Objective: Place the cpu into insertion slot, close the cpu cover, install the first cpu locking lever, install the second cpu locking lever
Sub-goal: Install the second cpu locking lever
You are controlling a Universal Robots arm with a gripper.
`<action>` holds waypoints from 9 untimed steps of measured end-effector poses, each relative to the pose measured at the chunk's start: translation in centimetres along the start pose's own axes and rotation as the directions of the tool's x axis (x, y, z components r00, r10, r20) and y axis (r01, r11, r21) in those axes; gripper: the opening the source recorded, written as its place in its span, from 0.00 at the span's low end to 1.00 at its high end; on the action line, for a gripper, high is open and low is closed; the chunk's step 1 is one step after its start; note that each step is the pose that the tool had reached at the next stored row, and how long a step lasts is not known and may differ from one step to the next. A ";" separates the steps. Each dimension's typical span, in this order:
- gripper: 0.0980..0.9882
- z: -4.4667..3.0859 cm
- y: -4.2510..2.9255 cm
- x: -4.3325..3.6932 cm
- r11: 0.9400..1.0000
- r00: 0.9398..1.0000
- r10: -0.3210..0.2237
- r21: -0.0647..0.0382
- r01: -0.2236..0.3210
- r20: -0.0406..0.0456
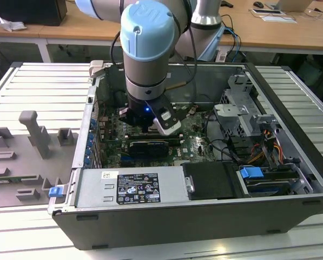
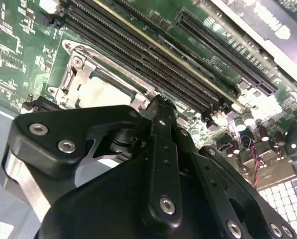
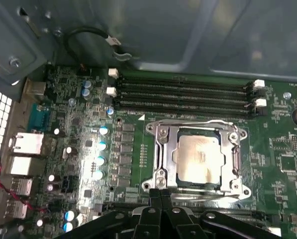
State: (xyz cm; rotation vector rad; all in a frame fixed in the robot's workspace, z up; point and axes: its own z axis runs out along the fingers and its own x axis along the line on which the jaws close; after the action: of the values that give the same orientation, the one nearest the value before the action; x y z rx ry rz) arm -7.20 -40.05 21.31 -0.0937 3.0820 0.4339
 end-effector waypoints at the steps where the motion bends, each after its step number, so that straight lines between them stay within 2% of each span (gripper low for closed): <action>1: 0.01 0.06 -0.14 0.01 1.000 1.000 0.000 -0.005 0.000 0.000; 6: 0.01 0.56 -0.64 0.17 1.000 1.000 0.000 -0.008 0.000 0.002; 9: 0.01 0.96 -0.86 0.67 1.000 1.000 -0.002 -0.013 0.002 0.008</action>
State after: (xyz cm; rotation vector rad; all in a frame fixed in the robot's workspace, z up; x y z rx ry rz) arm -7.80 -40.65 20.13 -0.0950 3.0710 0.4528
